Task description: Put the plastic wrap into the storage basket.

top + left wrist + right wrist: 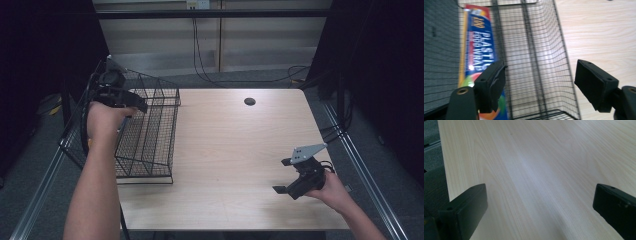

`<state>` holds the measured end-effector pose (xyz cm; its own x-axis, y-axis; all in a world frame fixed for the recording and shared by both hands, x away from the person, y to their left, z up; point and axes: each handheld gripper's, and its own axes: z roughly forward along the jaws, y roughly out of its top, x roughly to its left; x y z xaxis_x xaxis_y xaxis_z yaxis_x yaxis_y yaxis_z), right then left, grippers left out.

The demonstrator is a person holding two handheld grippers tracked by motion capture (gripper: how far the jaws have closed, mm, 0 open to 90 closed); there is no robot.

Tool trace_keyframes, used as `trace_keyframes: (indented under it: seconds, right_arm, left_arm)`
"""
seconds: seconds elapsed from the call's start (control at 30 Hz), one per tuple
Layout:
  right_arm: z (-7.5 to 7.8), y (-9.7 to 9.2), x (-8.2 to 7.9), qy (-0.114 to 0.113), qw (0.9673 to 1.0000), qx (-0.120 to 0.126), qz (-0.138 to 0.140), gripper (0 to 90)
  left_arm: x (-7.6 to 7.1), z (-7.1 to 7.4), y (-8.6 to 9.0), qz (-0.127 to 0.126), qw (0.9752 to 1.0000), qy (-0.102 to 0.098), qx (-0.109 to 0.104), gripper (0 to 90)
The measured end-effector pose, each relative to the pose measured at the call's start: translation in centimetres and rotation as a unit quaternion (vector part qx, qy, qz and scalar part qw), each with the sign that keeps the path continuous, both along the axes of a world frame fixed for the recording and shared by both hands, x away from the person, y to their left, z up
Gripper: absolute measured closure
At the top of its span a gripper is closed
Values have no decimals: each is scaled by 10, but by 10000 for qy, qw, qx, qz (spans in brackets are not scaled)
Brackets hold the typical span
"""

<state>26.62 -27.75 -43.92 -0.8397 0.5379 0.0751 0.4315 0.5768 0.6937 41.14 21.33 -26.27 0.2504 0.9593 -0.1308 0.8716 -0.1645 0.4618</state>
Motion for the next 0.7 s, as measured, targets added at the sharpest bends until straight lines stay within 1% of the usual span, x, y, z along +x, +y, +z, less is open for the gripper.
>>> trace_keyframes:
  seconds: [0.1,0.2,0.3,0.43,0.57,0.63,0.7]
  right_arm:
    - [1,-1,0,-5,10000,-18,-34,0]
    - [1,-1,0,-10,10000,30,-19,0]
    - [1,-2,0,-24,10000,8,-19,0]
    - [1,-2,-1,-18,10000,7,-20,0]
    - [1,-2,0,-37,10000,12,-14,0]
    - [1,-1,0,-22,10000,4,-27,0]
    - [1,-1,0,-10,10000,-6,-24,0]
  left_arm:
    - [0,-2,-5,-106,9999,-36,-21,222]
    - [-1,-4,-13,-165,9998,-34,-104,174]
    - [-2,-6,-18,-284,9995,-65,-110,147]
    - [-4,-10,-26,-465,9987,-96,-189,126]
    - [-7,-13,-32,-612,9978,-167,-217,118]
    - [-7,-15,-36,-690,9973,-144,-221,111]
    - [-9,-17,-39,-741,9967,-161,-275,106]
